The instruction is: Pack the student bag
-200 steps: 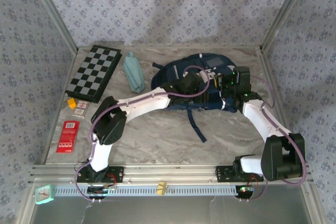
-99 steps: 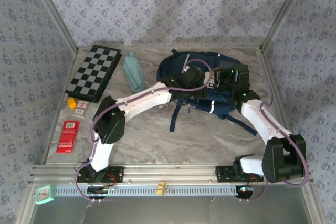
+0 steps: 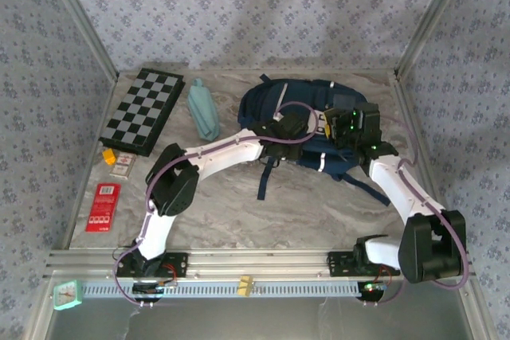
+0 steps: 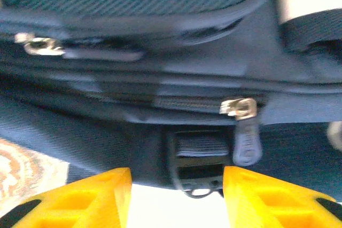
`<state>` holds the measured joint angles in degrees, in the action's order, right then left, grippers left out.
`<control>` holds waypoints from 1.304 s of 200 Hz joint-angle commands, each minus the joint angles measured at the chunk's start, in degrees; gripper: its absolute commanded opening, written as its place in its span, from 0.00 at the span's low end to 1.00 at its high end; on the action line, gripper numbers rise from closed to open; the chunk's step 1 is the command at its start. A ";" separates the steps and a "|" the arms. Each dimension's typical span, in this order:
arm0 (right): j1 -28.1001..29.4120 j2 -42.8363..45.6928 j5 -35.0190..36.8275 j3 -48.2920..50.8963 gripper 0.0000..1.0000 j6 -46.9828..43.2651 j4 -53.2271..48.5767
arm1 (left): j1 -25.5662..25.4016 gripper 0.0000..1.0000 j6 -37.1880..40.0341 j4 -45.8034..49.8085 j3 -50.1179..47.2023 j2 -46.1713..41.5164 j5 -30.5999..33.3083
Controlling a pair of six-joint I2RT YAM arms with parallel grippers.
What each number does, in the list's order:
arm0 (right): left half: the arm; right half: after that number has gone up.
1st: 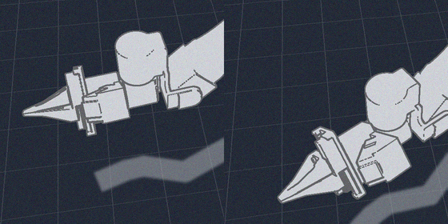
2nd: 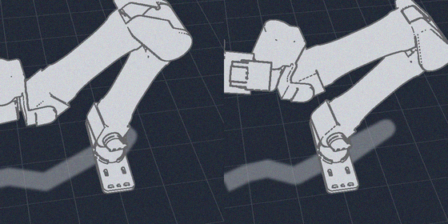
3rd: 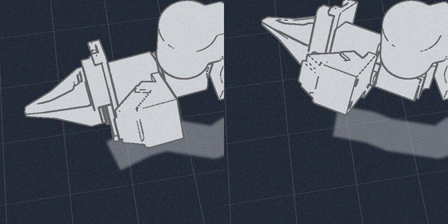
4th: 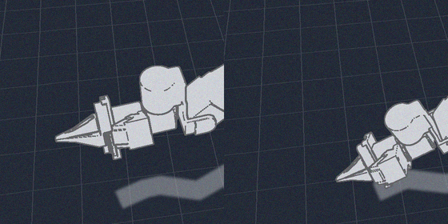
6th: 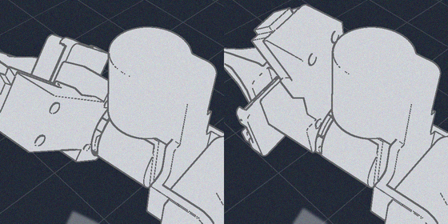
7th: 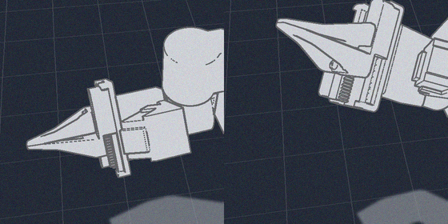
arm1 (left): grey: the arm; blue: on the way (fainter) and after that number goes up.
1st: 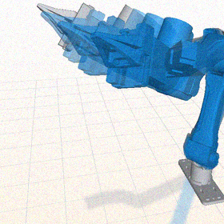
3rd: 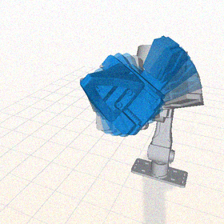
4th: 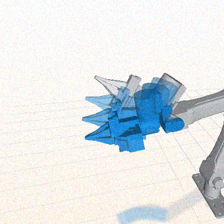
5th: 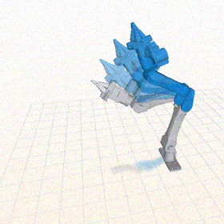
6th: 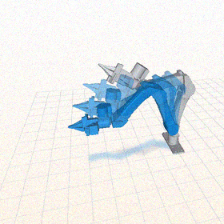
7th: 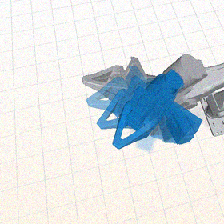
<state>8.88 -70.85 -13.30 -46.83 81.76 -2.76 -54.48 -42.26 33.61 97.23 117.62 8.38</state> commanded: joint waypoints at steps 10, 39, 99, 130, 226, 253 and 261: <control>3.81 2.83 3.41 2.29 0.65 0.02 -6.92 | 1.85 0.48 -1.30 -3.21 -2.32 -5.09 0.85; 4.46 -2.14 2.33 2.47 0.77 1.60 -3.45 | 2.27 0.48 -1.33 -5.40 -3.97 -5.85 0.36; 7.21 -7.55 7.08 -2.40 0.92 1.75 -8.02 | 3.58 0.48 -0.65 -4.10 -1.95 -4.26 1.29; 7.04 -11.03 8.93 -3.60 0.98 2.81 -8.90 | 4.44 0.47 0.12 -5.56 -1.02 -2.31 1.06; 6.88 -20.16 12.07 -10.05 0.48 2.57 -8.69 | 7.17 0.18 -0.53 -7.51 -8.82 -0.07 1.13; 5.89 -20.38 12.42 -10.83 0.35 2.51 -9.47 | 8.22 0.15 -0.92 -7.50 -9.90 0.49 0.59; 5.63 -20.36 12.42 -10.75 0.31 2.89 -9.33 | 8.28 0.14 -0.81 -7.63 -10.25 0.50 0.58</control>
<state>15.81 -90.26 -3.40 -55.09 84.60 -12.73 -47.16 -42.76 25.65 87.88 116.95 8.40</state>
